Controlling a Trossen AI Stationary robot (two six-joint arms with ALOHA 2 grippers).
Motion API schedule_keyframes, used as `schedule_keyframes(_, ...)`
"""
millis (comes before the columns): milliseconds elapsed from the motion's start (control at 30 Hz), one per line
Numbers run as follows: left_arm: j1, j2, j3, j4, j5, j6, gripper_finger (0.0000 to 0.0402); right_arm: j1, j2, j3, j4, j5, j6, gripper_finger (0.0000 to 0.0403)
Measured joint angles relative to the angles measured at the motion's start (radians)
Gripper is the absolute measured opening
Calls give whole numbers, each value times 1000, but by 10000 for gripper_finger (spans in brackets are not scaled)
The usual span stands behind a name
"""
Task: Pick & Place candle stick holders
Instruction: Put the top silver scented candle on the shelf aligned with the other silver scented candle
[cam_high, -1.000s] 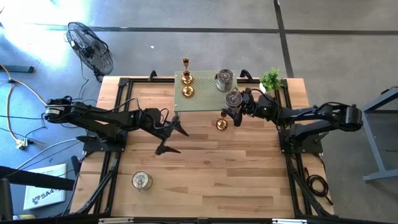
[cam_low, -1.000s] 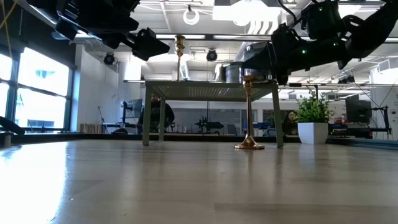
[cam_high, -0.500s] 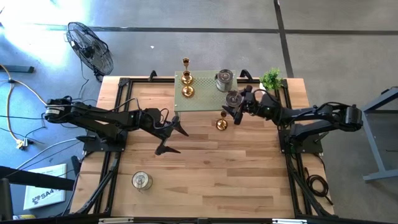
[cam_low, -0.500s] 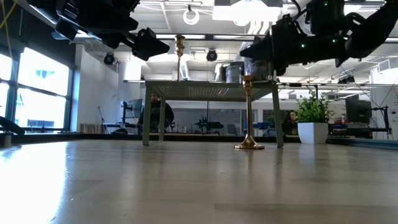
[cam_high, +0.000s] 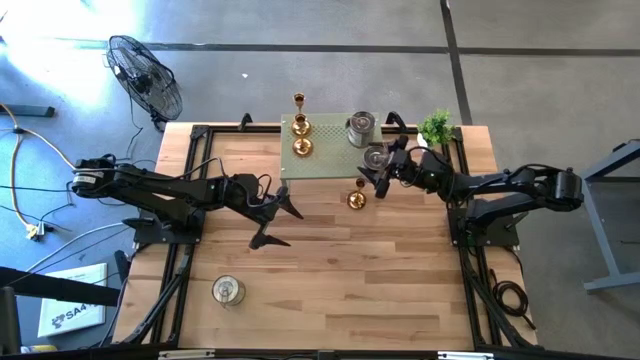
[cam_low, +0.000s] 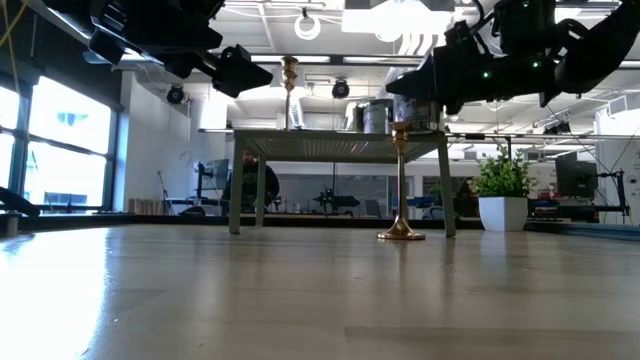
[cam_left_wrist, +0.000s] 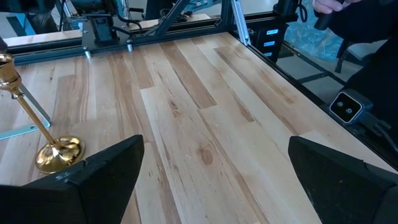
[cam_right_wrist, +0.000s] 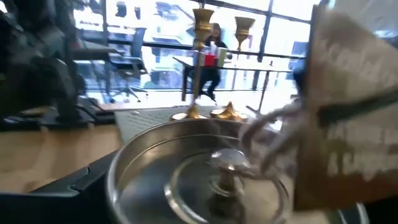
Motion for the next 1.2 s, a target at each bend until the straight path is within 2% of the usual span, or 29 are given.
schedule_keyframes(567,0,0,0,1,-4,0,392,-1,0,0,18,19,-191,385)
schedule_keyframes(800,0,0,0,2,-4,0,392,-2,0,51,11,19,-199,385)
schedule_keyframes(1067,0,0,0,6,-3,0,392,-2,0,140,-134,12,-236,385)
schedule_keyframes(1200,0,0,0,0,-3,0,392,-2,0,155,-151,22,-247,385)
